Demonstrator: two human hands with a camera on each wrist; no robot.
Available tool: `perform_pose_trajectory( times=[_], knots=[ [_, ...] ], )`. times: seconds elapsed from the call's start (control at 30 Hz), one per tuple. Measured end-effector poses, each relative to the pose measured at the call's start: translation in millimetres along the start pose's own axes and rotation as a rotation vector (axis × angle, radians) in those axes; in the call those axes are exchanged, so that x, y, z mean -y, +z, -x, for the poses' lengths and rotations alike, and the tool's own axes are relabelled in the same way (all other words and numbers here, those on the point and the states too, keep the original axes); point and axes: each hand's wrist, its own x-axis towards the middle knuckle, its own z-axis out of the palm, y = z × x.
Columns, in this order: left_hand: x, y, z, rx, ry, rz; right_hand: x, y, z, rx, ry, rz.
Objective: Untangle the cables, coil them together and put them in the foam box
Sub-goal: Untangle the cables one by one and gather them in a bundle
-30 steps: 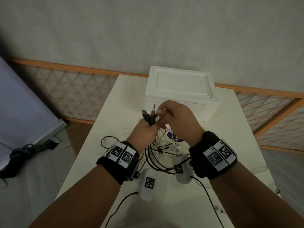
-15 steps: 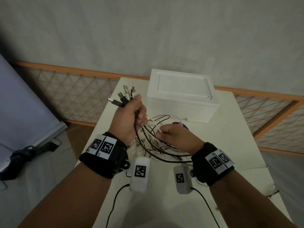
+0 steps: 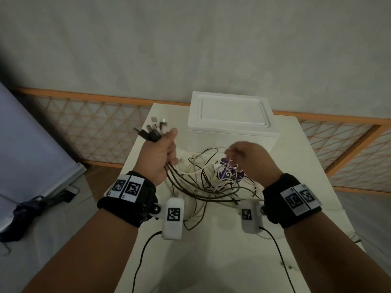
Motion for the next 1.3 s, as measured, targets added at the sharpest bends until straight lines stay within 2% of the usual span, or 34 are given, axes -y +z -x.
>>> perform_pose_trajectory(
  times=[0.1, 0.17, 0.23, 0.3, 0.37, 0.4, 0.47, 0.53, 0.57, 0.6, 0.67, 0.73, 0.8, 0.9, 0.97, 1.03, 1.07, 1.13, 1.2, 1.27, 1.3],
  knots=[
    [12, 14, -4, 0.051, 0.019, -0.325, 43, -16, -1, -0.080, -0.089, -0.214],
    [15, 28, -1, 0.148, 0.026, -0.444, 63, -21, -2, -0.095, -0.169, -0.266],
    [16, 40, 0, 0.251, 0.024, -0.468, 73, -20, -6, -0.117, -0.236, -0.297],
    [14, 50, 3, 0.298, 0.052, -0.389, 71, -15, -10, -0.182, -0.257, -0.359],
    [13, 50, -1, 0.238, 0.097, -0.412, 58, -4, -12, -0.246, -0.187, -0.425],
    [11, 49, -2, 0.208, 0.127, -0.404, 48, 3, -12, -0.231, -0.134, -0.424],
    [8, 45, -6, 0.180, 0.122, -0.268, 27, 22, -7, -0.018, -0.027, -0.397],
    [6, 42, -10, 0.178, 0.075, -0.103, 14, 38, 0, 0.280, -0.005, -0.162],
    [4, 42, -9, 0.179, 0.059, -0.065, 10, 44, 3, 0.367, -0.039, 0.009],
    [5, 41, -10, 0.173, 0.050, -0.048, 8, 48, 4, 0.374, -0.085, 0.134],
    [11, 38, -12, 0.168, 0.030, -0.046, 9, 50, 2, 0.303, -0.115, 0.143],
    [20, 29, -17, 0.171, 0.014, -0.107, 11, 48, -4, 0.196, -0.050, -0.053],
    [31, 21, -19, 0.205, 0.000, -0.316, 17, 40, -10, 0.069, 0.022, -0.271],
    [52, 14, -16, 0.271, -0.045, -0.622, 37, 25, -14, -0.090, -0.012, -0.504],
    [64, 12, -14, 0.309, -0.081, -0.568, 45, 21, -15, -0.160, -0.056, -0.612],
    [67, 12, -15, 0.225, -0.088, -0.536, 44, 22, -13, -0.137, -0.045, -0.764],
    [66, 11, -18, 0.137, -0.087, -0.551, 38, 27, -13, -0.119, -0.011, -0.752],
    [62, 12, -22, 0.042, -0.068, -0.482, 23, 38, -10, -0.088, 0.037, -0.445],
    [55, 18, -23, 0.050, -0.026, -0.352, 9, 54, -5, 0.055, 0.064, -0.150],
    [49, 23, -23, 0.061, -0.003, -0.265, 1, 69, 0, 0.271, 0.051, -0.035],
    [48, 25, -22, 0.076, 0.005, -0.254, 0, 74, 2, 0.332, 0.021, 0.016]
  ],
)
